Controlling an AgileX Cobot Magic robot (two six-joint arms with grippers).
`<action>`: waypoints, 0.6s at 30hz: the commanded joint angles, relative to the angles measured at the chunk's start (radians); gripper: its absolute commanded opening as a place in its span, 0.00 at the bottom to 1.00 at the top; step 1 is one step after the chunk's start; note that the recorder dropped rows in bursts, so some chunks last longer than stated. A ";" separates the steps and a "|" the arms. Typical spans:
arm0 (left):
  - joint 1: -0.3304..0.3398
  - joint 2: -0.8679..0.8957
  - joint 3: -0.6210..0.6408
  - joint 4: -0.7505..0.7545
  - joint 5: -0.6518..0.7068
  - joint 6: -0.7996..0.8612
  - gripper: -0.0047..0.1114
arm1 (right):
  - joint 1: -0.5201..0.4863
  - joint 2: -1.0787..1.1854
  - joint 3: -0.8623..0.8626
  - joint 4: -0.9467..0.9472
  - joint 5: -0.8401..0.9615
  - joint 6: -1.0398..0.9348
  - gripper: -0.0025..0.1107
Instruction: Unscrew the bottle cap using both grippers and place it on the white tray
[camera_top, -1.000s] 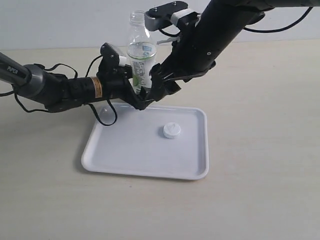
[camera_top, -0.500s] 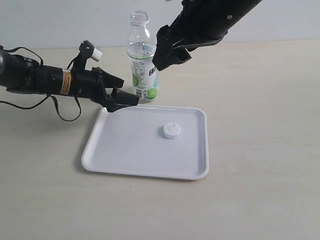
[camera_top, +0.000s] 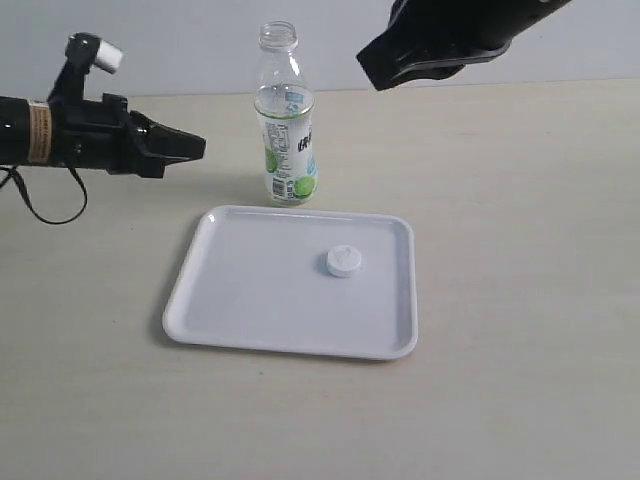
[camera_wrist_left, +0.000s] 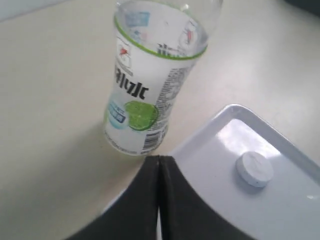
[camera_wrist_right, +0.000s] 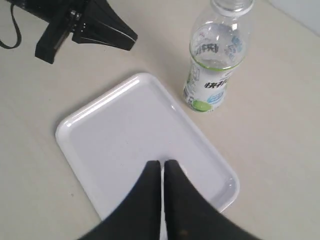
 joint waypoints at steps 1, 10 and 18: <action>-0.011 -0.174 0.129 -0.167 0.197 -0.011 0.04 | -0.001 -0.148 0.136 -0.004 -0.146 0.002 0.02; -0.011 -0.599 0.452 -0.701 0.285 0.345 0.04 | -0.001 -0.442 0.395 0.038 -0.416 0.020 0.02; -0.011 -1.041 0.719 -1.107 0.359 0.670 0.04 | -0.001 -0.633 0.562 0.076 -0.576 0.056 0.02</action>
